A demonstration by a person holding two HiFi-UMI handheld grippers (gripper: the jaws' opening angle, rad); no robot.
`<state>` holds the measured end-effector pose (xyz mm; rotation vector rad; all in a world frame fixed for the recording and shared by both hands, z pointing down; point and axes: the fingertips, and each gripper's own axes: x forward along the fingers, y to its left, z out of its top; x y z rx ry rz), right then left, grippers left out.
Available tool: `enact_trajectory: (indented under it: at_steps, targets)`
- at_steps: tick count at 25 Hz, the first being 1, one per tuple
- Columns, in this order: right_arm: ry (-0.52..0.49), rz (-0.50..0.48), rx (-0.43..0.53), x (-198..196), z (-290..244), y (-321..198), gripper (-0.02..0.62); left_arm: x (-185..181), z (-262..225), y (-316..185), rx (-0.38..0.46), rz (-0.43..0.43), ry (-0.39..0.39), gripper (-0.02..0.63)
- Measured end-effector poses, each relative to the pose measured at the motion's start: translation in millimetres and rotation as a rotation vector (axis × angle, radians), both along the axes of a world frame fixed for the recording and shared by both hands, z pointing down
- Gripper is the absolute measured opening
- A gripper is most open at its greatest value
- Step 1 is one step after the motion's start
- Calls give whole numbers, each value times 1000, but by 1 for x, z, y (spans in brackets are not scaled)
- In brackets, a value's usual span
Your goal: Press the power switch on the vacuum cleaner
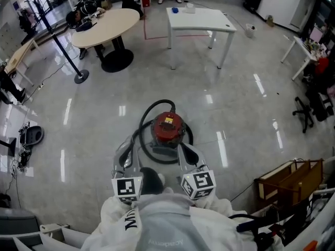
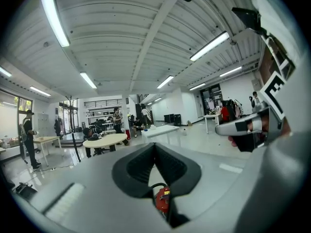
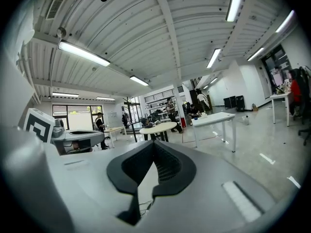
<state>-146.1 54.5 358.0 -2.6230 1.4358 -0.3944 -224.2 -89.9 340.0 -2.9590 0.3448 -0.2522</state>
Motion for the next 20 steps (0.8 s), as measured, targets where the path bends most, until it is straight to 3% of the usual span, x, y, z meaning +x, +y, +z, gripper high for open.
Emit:
enact_trajectory:
  at_steps: [12, 20]
  targets:
    - [-10, 61, -26, 38, 7, 17, 0, 49, 9, 6, -22, 64, 9, 0]
    - [-4, 21, -66, 83, 11, 0, 0, 92, 25, -13, -76, 20, 2, 0]
